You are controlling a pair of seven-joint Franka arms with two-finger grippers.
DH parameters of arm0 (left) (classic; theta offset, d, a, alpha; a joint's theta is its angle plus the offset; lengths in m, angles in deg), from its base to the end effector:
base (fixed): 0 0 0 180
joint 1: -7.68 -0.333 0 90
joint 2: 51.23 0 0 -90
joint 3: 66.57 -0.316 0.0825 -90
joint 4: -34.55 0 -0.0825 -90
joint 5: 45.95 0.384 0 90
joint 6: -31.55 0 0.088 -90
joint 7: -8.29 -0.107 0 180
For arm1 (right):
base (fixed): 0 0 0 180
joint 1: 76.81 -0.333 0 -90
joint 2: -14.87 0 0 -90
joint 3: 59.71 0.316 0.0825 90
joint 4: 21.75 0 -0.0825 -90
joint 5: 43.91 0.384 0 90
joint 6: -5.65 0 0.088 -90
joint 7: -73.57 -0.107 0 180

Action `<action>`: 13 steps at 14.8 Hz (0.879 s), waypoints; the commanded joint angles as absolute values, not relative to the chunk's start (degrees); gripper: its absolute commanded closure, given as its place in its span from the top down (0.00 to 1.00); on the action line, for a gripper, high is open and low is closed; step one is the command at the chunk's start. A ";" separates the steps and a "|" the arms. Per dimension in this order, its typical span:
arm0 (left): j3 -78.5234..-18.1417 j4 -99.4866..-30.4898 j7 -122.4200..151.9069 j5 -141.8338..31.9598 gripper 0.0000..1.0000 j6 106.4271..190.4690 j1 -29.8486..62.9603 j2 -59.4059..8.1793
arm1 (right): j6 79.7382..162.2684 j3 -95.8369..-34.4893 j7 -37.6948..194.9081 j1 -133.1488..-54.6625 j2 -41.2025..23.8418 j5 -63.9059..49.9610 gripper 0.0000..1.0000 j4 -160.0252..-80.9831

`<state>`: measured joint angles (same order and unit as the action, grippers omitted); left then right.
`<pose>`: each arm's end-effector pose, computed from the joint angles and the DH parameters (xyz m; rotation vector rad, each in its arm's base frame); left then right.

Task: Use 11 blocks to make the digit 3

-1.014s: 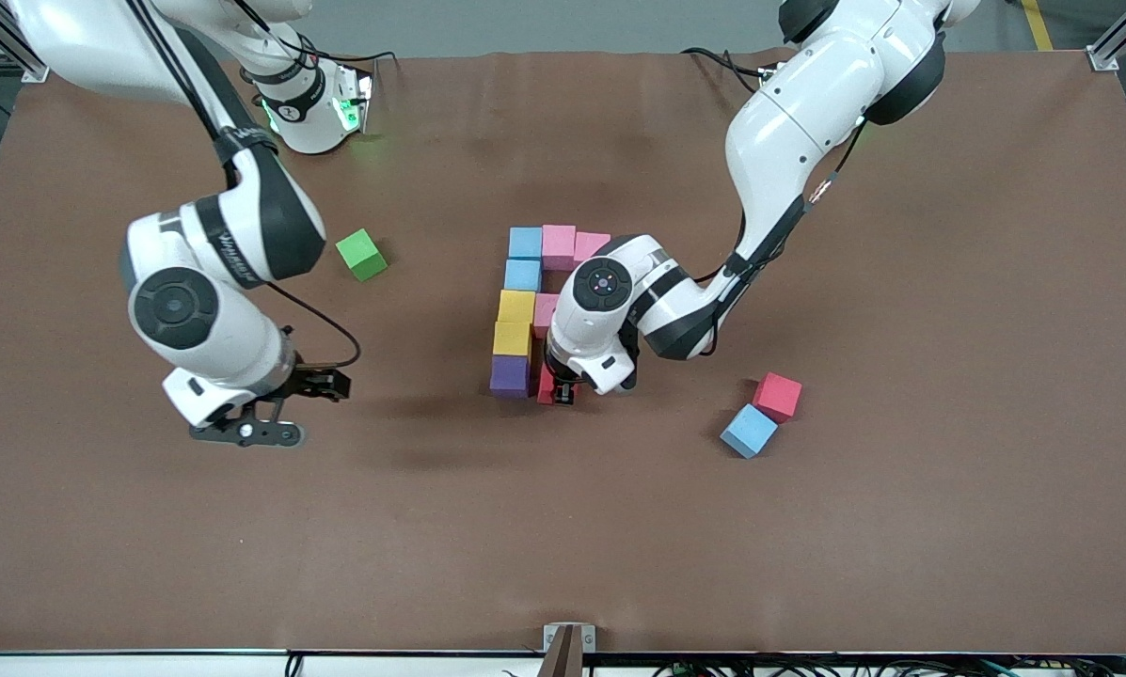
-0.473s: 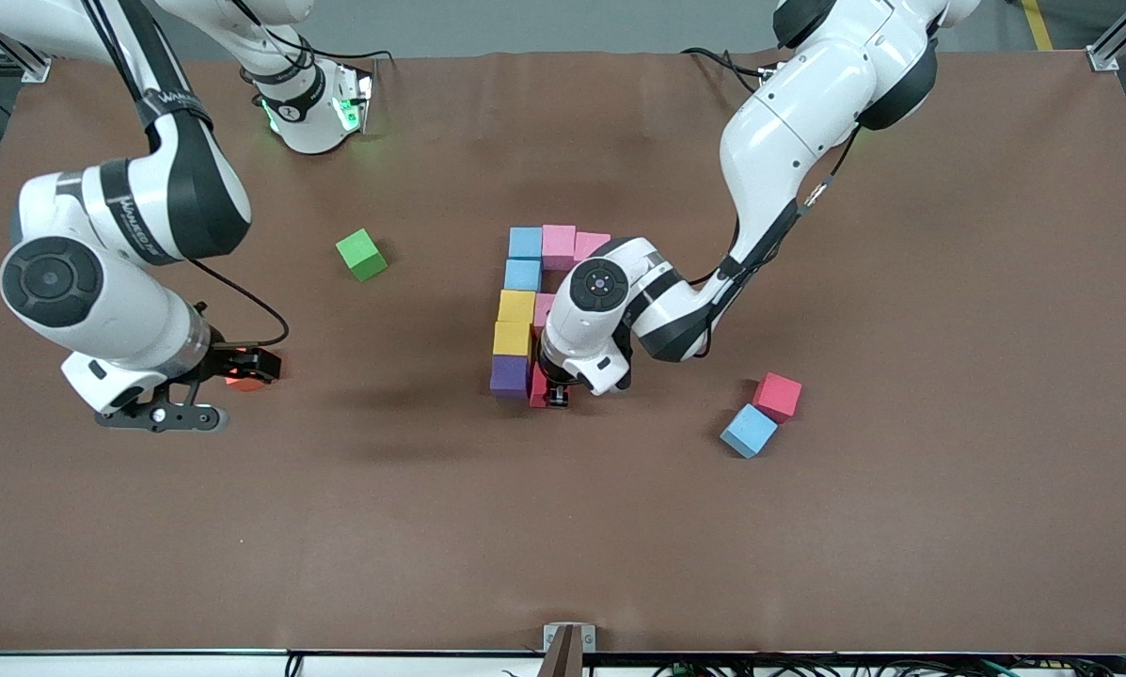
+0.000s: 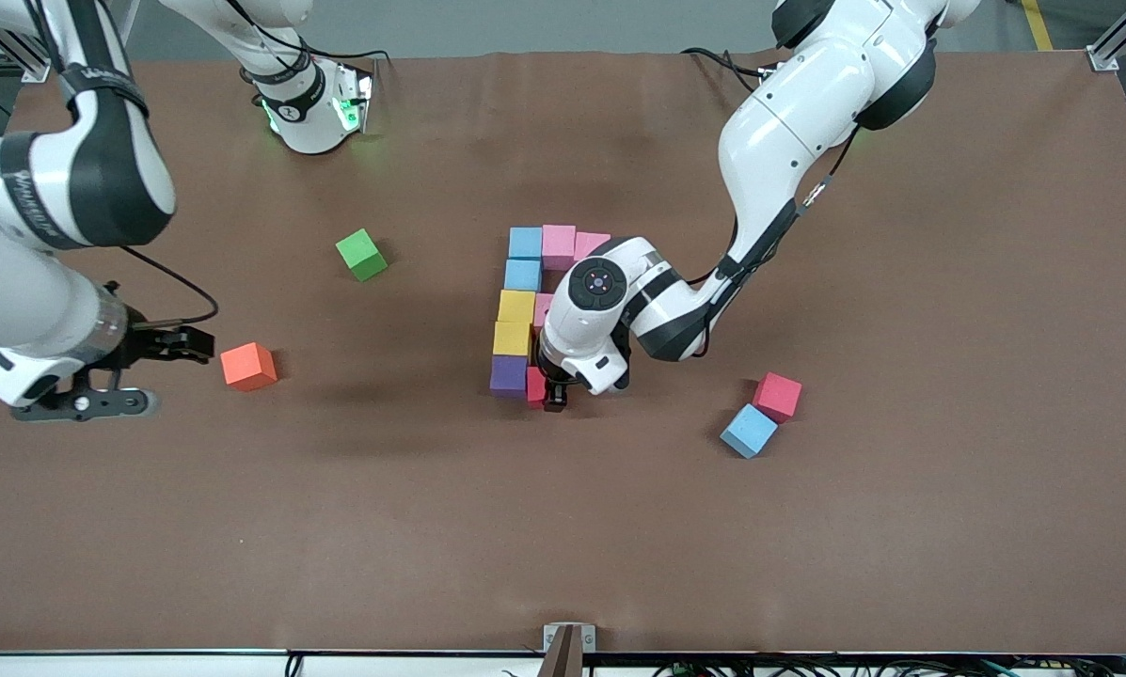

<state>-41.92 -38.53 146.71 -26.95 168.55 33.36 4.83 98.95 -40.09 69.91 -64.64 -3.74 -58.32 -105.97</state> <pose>0.5598 -0.5258 0.2104 2.1067 2.0231 -0.1471 0.6395 0.0299 0.4920 2.9774 0.1349 -0.1981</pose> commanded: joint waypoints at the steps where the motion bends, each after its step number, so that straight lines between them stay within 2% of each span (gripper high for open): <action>1: -42.84 -37.08 146.37 -27.84 1.00 167.70 34.23 3.97 | 97.40 -39.15 73.12 -62.57 -1.92 -57.18 1.00 -105.86; 7: -42.22 -39.36 146.28 -27.58 1.00 162.43 33.43 -1.83 | 97.41 -39.15 74.37 -61.87 -1.30 -57.18 1.00 -105.60; 13: -41.53 -40.07 134.71 -27.75 1.00 148.98 27.56 -5.70 | 93.64 -39.32 78.23 -60.02 0.63 -57.00 1.00 -103.23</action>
<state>-42.05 -37.61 140.70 -26.95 151.45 31.10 -3.45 95.49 -40.11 76.27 -62.22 -0.56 -58.27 -103.91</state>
